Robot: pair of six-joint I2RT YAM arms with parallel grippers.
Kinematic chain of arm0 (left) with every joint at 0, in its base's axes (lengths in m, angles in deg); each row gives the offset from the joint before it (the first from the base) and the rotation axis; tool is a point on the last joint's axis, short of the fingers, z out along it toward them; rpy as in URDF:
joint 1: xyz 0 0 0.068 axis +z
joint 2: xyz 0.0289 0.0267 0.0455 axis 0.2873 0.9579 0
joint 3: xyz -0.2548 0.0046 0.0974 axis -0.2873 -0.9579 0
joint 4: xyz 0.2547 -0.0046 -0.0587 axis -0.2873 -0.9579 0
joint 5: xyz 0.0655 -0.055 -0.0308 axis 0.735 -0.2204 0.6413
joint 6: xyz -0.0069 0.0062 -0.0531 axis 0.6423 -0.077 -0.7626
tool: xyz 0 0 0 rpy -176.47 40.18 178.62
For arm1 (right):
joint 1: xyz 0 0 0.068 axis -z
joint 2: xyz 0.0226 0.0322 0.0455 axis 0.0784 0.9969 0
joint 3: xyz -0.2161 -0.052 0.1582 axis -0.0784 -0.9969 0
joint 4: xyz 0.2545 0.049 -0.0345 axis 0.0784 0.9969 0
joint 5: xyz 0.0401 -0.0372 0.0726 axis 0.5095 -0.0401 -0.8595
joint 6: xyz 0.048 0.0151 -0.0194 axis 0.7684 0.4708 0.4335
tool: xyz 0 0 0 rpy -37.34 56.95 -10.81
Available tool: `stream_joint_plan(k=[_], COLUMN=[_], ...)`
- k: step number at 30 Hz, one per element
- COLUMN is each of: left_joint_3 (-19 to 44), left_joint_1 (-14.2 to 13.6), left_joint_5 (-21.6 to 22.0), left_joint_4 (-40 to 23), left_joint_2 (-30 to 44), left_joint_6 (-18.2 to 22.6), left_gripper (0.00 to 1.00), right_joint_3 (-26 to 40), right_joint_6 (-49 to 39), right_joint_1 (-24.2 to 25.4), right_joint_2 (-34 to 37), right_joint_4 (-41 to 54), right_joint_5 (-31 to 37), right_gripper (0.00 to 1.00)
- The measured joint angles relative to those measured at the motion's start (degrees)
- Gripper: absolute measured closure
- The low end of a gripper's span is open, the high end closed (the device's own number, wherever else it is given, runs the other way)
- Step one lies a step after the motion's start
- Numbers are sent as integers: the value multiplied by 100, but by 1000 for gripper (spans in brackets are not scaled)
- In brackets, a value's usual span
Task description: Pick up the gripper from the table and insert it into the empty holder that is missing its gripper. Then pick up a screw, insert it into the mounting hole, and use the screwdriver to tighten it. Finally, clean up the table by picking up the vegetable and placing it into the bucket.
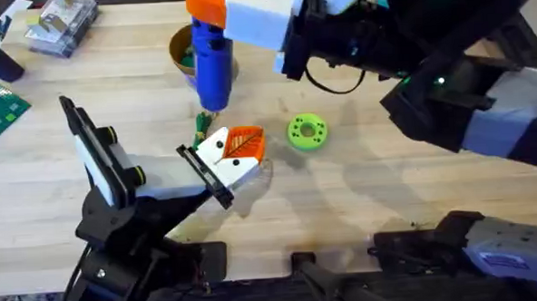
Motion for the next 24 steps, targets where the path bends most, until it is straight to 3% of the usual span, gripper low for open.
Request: stream_joint_plan(k=[11, 24], left_joint_3=[0, 0], left_joint_1=[0, 0], left_joint_5=[0, 0], left_joint_4=[0, 0], left_joint_2=[0, 0], left_joint_6=[-2, -2], left_gripper=[982, 982], right_joint_3=[0, 0], right_joint_6=[9, -103], right_joint_1=[-117, -117], right_joint_2=[0, 0], right_joint_4=[-31, -18], right_joint_5=[-609, -818], right_gripper=[977, 977])
